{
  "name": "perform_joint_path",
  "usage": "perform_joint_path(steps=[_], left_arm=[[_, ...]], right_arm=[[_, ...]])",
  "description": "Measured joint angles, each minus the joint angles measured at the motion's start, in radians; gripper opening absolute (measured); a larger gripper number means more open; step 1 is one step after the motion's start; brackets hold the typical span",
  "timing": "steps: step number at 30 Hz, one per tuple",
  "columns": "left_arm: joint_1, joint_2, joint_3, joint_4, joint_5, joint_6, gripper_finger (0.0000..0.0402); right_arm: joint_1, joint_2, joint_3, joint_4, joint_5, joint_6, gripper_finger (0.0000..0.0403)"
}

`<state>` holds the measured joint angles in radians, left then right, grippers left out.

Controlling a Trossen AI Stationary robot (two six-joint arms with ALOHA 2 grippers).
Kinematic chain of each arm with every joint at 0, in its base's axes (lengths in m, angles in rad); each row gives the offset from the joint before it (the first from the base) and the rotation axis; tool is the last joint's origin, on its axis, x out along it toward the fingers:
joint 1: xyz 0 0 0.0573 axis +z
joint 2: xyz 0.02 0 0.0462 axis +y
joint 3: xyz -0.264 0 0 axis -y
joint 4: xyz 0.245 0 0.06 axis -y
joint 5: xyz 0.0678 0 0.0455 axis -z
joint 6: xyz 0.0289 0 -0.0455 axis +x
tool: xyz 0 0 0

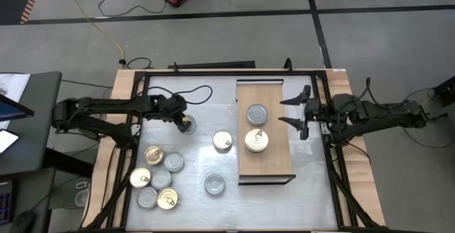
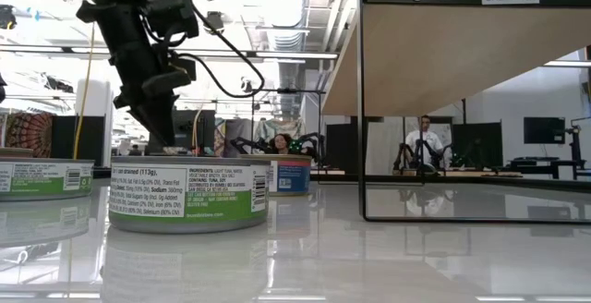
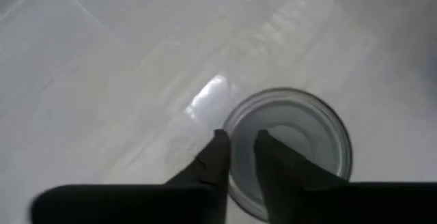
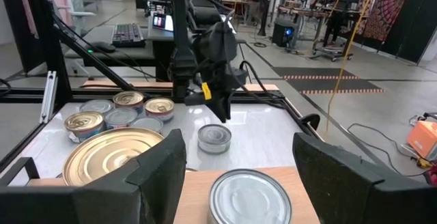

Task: Stack canned seafood by type on shelf
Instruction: Stack the green tuna can on top of the green tuna can

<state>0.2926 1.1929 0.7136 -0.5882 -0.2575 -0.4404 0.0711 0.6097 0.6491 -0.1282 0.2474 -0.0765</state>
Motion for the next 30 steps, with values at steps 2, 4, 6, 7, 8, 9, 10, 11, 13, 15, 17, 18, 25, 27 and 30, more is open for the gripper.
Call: perform_joint_path(steps=[2,4,6,7,8,9,10,11,13,15,17,18,25,27,30], left_arm=[[0.014,0.003,0.0,0.0,0.027,0.008,0.0106],[0.028,0.015,0.001,0.003,0.048,0.019,0.0139],[0.043,0.029,0.0,0.0,0.054,0.042,0.0164],[0.048,0.035,0.0,0.0,0.054,0.053,0.0172],[0.054,0.038,0.0,0.002,0.054,0.065,0.0176],[0.061,0.039,0.0,-0.001,0.054,0.078,0.0177],[0.068,0.039,0.0,-0.002,0.056,0.088,0.0177],[0.074,0.039,0.0,0.001,0.057,0.092,0.0174],[0.088,0.036,0.0,0.002,0.073,0.105,0.0164],[0.107,0.035,0.0,-0.007,0.111,0.133,0.015],[0.129,0.033,-0.023,0.034,0.173,0.158,0.0135],[0.142,0.034,-0.042,0.057,0.214,0.166,0.0127],[0.185,0.032,-0.128,0.21,0.305,0.198,0.0095],[0.188,0.032,-0.128,0.206,0.305,0.213,0.009],[0.189,0.032,-0.128,0.203,0.303,0.227,0.0079]], right_arm=[[0.0,0.001,0.0,0.0,0.0,0.0,0.0295],[0.0,0.005,0.0,0.003,0.0,0.0,0.0295],[0.0,0.005,0.0,0.002,0.0,0.0,0.0295],[0.0,0.006,0.0,0.0,0.0,0.0,0.0295],[0.0,0.006,0.0,-0.001,0.0,0.0,0.0295],[0.0,0.006,0.0,0.001,-0.001,0.0,0.0295],[0.0,0.005,0.0,0.001,-0.003,0.0,0.0295],[0.0,0.005,0.0,0.001,-0.005,0.0,0.0295],[0.0,0.005,0.0,0.0,-0.01,0.001,0.0295],[0.0,0.005,0.0,-0.002,-0.01,0.004,0.0295],[0.0,0.005,0.0,-0.004,-0.011,0.005,0.0295],[0.0,0.005,0.0,-0.008,-0.011,0.008,0.0295],[0.0,0.005,0.0,-0.015,-0.011,0.017,0.0295],[0.0,0.005,0.0,-0.014,-0.011,0.016,0.0295],[0.0,0.005,0.0,-0.013,-0.011,0.017,0.0295]])
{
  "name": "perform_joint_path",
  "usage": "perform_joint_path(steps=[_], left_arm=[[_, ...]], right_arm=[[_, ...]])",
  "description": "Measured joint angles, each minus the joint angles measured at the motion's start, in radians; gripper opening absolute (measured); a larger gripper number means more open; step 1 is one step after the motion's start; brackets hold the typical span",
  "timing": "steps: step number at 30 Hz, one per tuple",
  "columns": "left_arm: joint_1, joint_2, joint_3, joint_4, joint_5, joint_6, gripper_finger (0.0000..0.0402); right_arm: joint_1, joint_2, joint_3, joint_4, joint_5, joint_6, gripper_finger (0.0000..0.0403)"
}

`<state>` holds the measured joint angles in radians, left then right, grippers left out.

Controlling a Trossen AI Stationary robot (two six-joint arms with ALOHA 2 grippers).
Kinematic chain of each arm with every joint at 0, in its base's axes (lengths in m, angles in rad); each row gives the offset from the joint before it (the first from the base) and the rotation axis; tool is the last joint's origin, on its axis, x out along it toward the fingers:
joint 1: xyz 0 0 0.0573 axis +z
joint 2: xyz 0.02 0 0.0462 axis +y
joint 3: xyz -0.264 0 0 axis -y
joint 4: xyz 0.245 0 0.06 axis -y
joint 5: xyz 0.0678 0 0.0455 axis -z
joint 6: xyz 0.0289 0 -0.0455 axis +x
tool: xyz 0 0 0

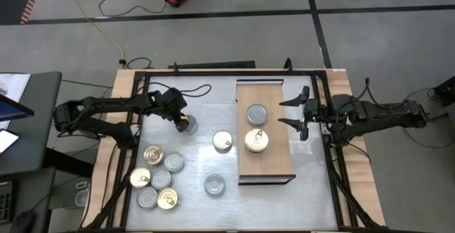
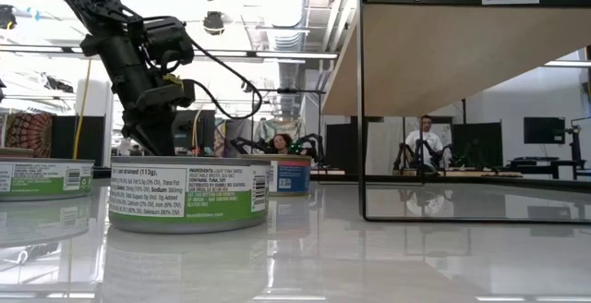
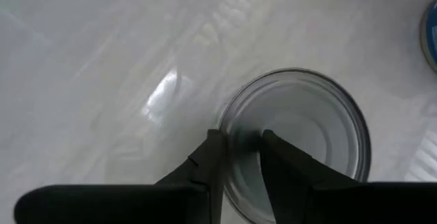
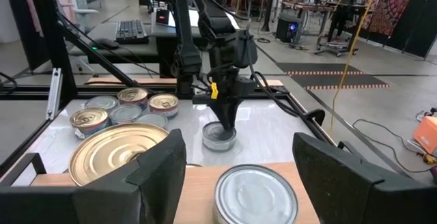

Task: Stack canned seafood by type on shelf
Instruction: Stack the green tuna can on top of the green tuna can

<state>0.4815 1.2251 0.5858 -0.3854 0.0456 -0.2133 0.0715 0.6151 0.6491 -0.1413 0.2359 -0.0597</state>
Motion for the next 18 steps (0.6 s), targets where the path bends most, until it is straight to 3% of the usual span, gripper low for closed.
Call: perform_joint_path(steps=[7,18], left_arm=[[0.054,0.002,0.0,-0.022,0.007,0.027,0.0007],[0.142,-0.001,-0.001,-0.016,0.004,0.029,0.0001]], right_arm=[[0.008,0.0,0.0,-0.002,0.0,0.009,0.0295],[0.039,0.0,0.0,0.0,-0.001,0.006,0.0295]])
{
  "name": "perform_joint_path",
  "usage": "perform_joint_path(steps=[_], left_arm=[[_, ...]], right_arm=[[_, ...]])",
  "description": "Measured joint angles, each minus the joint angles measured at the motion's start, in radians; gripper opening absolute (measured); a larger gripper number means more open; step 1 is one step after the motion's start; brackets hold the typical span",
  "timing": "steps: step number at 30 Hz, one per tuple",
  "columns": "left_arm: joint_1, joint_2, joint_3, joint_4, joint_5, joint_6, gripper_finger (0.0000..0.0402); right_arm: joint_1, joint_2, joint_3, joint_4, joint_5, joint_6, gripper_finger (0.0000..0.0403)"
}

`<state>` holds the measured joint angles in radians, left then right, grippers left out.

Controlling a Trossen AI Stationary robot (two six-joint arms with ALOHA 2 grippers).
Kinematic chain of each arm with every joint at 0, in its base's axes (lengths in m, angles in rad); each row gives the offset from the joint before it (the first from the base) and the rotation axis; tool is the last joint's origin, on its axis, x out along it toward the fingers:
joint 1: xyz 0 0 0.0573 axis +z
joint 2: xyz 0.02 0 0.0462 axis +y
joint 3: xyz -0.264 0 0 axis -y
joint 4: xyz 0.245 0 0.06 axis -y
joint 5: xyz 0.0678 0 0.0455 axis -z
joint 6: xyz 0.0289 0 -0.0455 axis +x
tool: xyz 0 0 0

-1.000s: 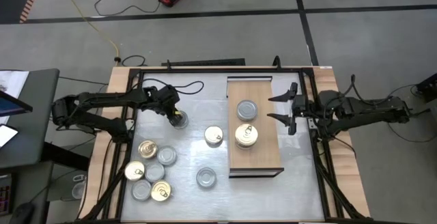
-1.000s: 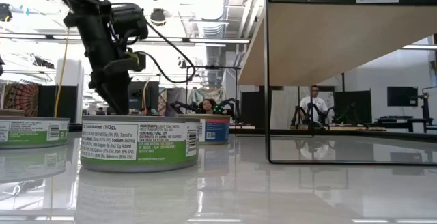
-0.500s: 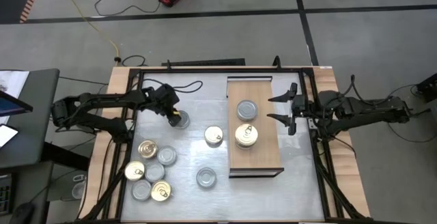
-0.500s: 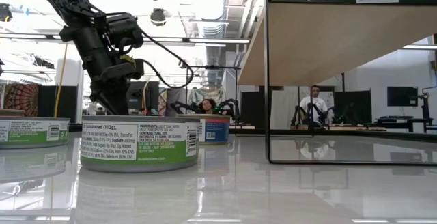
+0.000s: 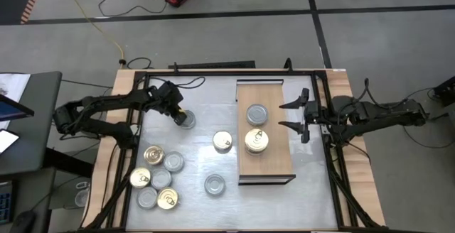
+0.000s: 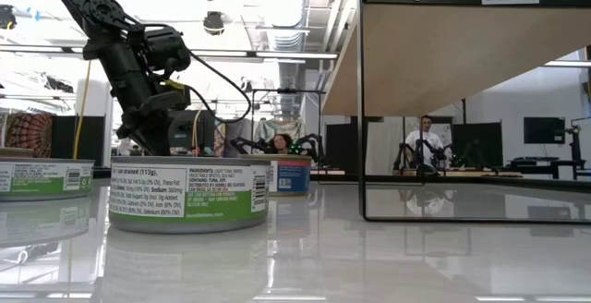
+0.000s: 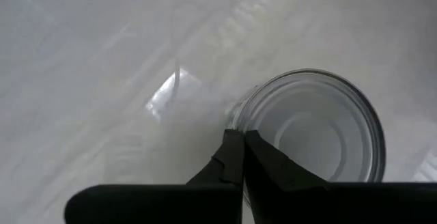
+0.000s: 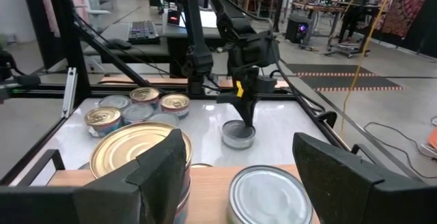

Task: Stack canned seafood by type on shelf
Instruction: Stack the green tuna can on top of the green tuna can

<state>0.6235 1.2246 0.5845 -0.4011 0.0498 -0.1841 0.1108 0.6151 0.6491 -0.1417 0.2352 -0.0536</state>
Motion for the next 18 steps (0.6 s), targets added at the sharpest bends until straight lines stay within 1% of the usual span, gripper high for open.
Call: perform_joint_path(steps=[4,10,15,18], left_arm=[[0.015,-0.015,-0.001,-0.016,-0.089,-0.032,0.0],[0.025,-0.055,-0.003,-0.043,-0.171,-0.081,0.0],[0.025,-0.129,-0.003,-0.045,-0.183,-0.095,0.0],[0.025,-0.162,-0.003,-0.079,-0.204,-0.115,0.0001]], right_arm=[[0.0,0.0,0.0,0.0,0.0,0.0,0.0295],[0.0,0.0,0.0,0.0,0.0,0.005,0.0295],[0.0,0.0,0.0,0.0,0.0,0.009,0.0295],[0.0,0.0,0.0,0.0,0.0,0.009,0.0295]])
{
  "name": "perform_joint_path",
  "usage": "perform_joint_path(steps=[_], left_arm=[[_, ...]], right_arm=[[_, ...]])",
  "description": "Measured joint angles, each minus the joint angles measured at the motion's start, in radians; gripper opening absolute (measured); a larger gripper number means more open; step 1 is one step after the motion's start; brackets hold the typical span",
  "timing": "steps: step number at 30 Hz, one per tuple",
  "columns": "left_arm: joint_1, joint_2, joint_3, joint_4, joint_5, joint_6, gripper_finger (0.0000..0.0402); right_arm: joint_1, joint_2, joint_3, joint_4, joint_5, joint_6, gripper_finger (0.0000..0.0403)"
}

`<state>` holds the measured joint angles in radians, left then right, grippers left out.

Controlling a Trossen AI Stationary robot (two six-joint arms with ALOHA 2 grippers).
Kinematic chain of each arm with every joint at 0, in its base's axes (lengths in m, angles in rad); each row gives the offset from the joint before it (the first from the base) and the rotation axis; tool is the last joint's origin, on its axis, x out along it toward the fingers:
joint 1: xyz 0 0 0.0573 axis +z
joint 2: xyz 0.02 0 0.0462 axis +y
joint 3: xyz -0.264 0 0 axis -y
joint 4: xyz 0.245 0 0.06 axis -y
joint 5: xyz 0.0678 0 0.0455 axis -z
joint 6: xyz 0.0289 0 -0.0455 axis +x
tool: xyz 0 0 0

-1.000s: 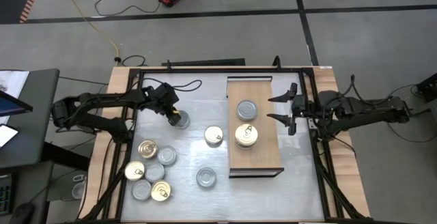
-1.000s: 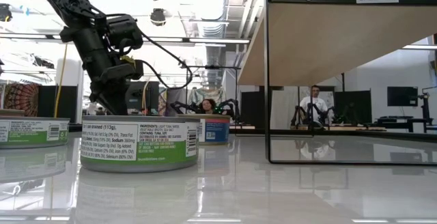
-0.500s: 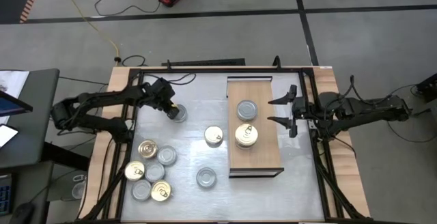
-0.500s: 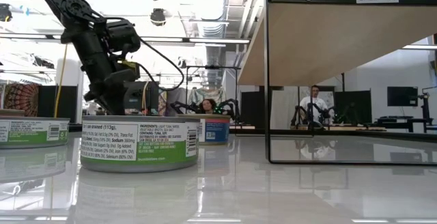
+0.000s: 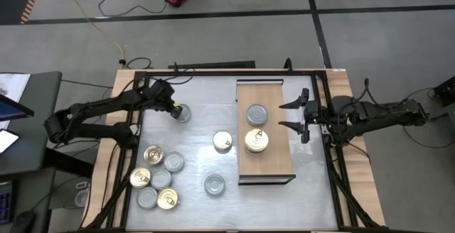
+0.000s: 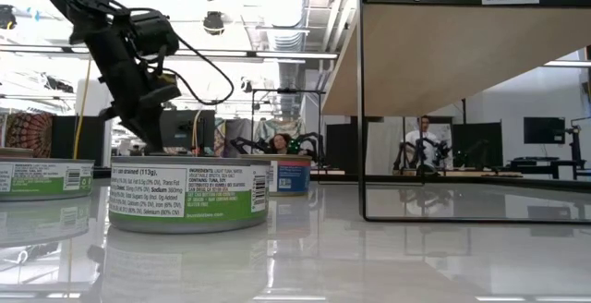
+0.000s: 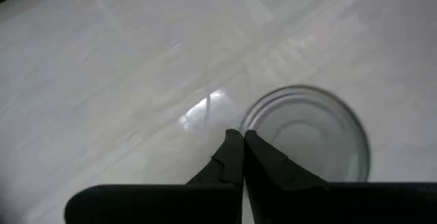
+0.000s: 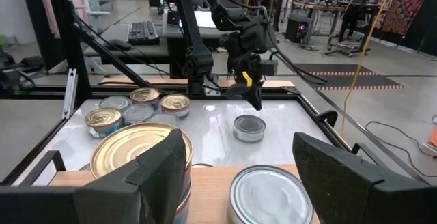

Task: Stack canned seafood by type on shelf
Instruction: Stack the green tuna can on top of the green tuna can

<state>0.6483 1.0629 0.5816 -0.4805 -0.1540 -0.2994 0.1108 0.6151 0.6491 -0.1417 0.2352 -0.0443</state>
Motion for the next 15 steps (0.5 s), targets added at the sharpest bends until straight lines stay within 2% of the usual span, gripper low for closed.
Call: perform_joint_path(steps=[4,11,15], left_arm=[[0.0,0.007,0.0,-0.04,-0.004,-0.011,0.0032],[0.005,0.059,0.001,-0.025,0.029,0.018,0.0144],[0.034,0.069,0.001,-0.023,0.027,0.074,0.0157]], right_arm=[[0.0,0.0,0.0,0.008,0.0,0.002,0.0295],[0.0,0.0,0.0,0.015,0.0,0.002,0.0295],[0.0,0.0,0.0,0.011,0.0,-0.005,0.0295]])
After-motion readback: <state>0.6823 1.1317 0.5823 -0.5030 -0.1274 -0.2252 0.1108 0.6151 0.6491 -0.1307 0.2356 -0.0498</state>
